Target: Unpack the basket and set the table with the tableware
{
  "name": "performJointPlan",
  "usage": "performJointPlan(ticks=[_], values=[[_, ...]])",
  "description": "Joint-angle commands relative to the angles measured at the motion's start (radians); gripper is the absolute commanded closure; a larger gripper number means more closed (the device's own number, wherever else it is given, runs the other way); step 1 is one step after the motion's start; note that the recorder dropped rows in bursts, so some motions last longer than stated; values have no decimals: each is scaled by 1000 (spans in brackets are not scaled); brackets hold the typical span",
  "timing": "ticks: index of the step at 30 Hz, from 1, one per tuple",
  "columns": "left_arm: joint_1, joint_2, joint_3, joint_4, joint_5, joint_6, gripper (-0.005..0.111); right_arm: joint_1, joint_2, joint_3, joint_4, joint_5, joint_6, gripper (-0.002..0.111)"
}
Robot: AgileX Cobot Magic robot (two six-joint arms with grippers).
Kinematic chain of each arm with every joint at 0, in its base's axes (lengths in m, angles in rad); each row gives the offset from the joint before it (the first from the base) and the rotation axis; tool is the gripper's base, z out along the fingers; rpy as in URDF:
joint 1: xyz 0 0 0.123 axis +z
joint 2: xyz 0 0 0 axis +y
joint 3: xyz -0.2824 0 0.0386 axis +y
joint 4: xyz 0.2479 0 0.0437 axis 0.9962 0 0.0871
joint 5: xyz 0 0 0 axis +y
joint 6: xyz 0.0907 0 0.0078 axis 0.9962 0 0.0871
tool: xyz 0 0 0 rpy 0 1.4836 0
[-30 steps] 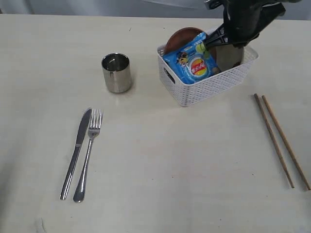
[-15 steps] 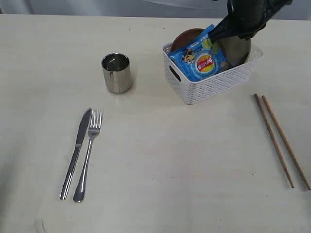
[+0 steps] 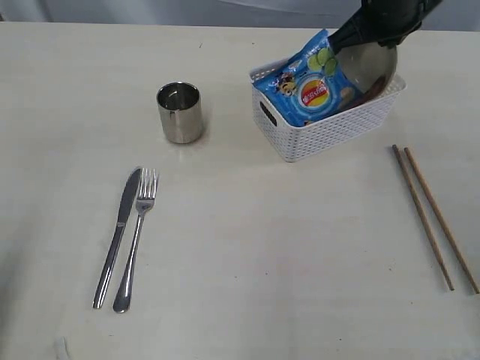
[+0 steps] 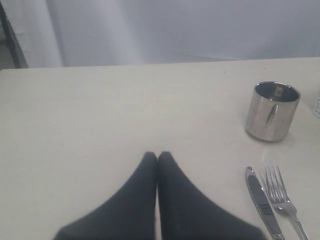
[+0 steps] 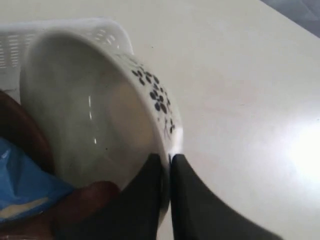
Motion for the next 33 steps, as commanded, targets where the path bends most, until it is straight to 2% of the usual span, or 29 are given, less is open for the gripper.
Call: performJointPlan(ticks=[1,9,16,21,24,31,33], values=[[-7,-4,2,-3,-6,0,107,-2,6,-6,70,6,-74,102],[-7,-4,2,-3,-6,-2,107,-2,24,-6,99,8,-94,99],[-7,-4,2,-3,-6,-2,107,-2,40,-6,126,61,-121,64],[-7,-4,2,-3,-6,-2,107,0,14,-6,118,73,-168,62],[-7,-4,2,-3,-6,-2,107,14,-15,-6,120,69,-301,62],[-7,-4,2,-3,-6,0,107,110,-41,-6,174,140,-920,62],[-7,-4,2,-3,-6,0,107,132,-32,-6,185,156,-1019,62]])
